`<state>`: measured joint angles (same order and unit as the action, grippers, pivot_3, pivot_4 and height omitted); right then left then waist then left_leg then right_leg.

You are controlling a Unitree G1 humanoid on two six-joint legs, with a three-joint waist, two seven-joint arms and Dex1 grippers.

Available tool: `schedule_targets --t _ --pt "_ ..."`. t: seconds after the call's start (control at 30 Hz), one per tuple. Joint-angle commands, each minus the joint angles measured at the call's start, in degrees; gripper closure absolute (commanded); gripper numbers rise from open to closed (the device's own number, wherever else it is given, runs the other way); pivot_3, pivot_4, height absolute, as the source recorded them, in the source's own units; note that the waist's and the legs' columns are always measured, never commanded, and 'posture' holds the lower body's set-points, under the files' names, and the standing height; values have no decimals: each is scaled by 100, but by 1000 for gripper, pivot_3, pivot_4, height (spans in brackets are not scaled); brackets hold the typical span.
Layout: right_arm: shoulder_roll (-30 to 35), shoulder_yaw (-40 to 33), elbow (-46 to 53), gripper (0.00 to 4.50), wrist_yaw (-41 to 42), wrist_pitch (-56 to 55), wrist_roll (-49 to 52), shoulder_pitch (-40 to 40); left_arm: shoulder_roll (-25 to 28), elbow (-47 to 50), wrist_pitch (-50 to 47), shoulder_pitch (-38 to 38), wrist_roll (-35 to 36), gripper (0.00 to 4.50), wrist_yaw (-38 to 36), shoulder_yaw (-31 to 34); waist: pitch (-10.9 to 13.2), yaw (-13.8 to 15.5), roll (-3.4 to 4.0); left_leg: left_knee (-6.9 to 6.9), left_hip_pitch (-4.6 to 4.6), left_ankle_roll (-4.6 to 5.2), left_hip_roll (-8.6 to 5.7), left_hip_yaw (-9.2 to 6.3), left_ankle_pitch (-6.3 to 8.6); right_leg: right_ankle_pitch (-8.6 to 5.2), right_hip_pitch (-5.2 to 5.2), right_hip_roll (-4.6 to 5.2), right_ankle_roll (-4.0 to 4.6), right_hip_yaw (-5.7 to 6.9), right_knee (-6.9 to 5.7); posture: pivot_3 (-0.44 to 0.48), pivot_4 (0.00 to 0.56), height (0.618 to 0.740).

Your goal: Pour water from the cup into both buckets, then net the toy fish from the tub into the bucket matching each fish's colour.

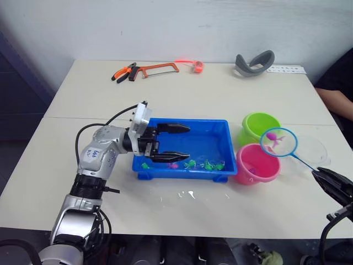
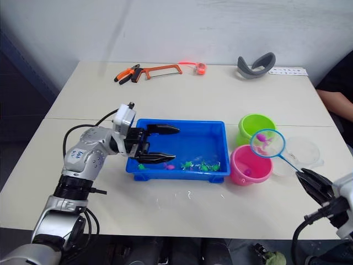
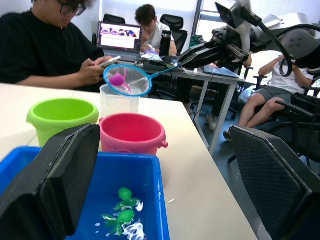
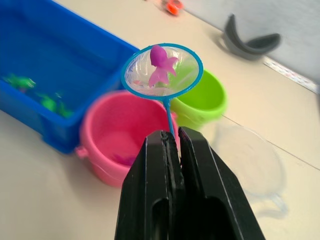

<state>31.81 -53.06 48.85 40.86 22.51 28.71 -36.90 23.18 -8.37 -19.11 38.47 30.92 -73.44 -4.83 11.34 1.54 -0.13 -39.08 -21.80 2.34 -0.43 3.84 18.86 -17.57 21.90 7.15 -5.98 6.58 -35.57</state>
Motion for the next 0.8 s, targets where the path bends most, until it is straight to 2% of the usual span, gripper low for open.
schedule_targets --t 0.03,0.17,0.43,0.63,0.77,0.8 --pt "-221 286 -411 4500 21 -1490 -1222 -159 -46 28 142 76 -113 23 -9 -39 0 -1 0 0 4 -1 1 0 1 0 -2 -2 0 -1 -1 0 150 740" --pt "-281 634 -952 4500 -7 -2763 -2172 -238 -92 32 210 67 -218 23 46 -83 0 -4 0 4 13 -4 2 6 2 -1 -4 -6 1 -10 -2 0 150 740" --pt "-220 966 -1883 4500 -626 -4653 -3712 -109 -151 83 213 61 -277 23 71 -100 0 0 1 7 37 -9 6 5 4 -2 -30 -6 2 -14 5 0 150 740" --pt "111 654 -2516 4500 -1790 -6434 -5644 55 -171 151 210 -23 -299 23 96 -98 0 -7 1 6 43 -10 6 10 5 -2 -31 -6 3 -21 5 0 150 740" --pt "149 533 -2613 4500 -2366 -6955 -6008 166 -140 188 264 -82 -325 23 92 -73 1 -11 2 7 50 -21 10 10 8 -12 -32 -6 6 -26 6 0 150 740" --pt "204 593 -2512 4500 -2299 -6786 -5666 246 -81 188 296 -114 -312 23 45 -24 1 -15 2 6 51 -22 11 10 8 -12 -32 -8 6 -27 5 0 150 740"
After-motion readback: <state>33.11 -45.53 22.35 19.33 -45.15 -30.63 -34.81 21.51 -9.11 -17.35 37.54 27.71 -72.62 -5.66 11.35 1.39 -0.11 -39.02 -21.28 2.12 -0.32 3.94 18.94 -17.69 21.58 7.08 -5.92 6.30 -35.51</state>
